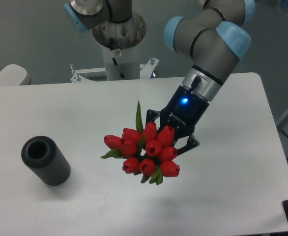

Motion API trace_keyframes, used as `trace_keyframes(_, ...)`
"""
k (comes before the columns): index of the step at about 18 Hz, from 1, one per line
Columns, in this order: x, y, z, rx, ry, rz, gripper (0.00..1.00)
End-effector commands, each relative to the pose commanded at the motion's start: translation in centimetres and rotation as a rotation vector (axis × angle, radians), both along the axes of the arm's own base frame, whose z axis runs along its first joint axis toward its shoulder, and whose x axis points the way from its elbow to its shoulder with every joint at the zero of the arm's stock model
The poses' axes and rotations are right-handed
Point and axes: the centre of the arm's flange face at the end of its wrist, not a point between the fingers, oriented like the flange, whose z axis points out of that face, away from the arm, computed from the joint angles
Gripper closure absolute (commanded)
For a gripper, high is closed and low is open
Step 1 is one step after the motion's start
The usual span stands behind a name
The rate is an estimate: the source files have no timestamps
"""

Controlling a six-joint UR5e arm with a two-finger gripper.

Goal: Insert the flowers into the vase
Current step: 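Carry the red tulip bunch with the gripper toward the black vase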

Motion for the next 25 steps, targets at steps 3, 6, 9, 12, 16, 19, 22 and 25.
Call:
trace_keyframes(3, 0.4, 0.2, -0.3, -0.004, -0.009, -0.004, 0.67)
trace_keyframes(6, 1.5, 1.0, 0.2, -0.008, -0.028, -0.006, 0.67)
trace_keyframes(9, 3.6, 2.3, 0.5, -0.006, -0.029, -0.039, 0.67)
trace_keyframes(12, 5.6, 3.8, 0.9, 0.001, -0.032, -0.063, 0.67)
trace_keyframes(16, 8.3, 5.8, 1.8, 0.018, -0.072, -0.042, 0.67)
trace_keyframes(19, 8.8, 6.2, 2.1, 0.01, -0.119, -0.009, 0.67)
trace_keyframes(22, 9.5, 6.2, 1.9, -0.003, -0.154, 0.006, 0.66)
trace_keyframes(25, 11.9, 6.8, 3.0, 0.007, -0.16, -0.023, 0.66)
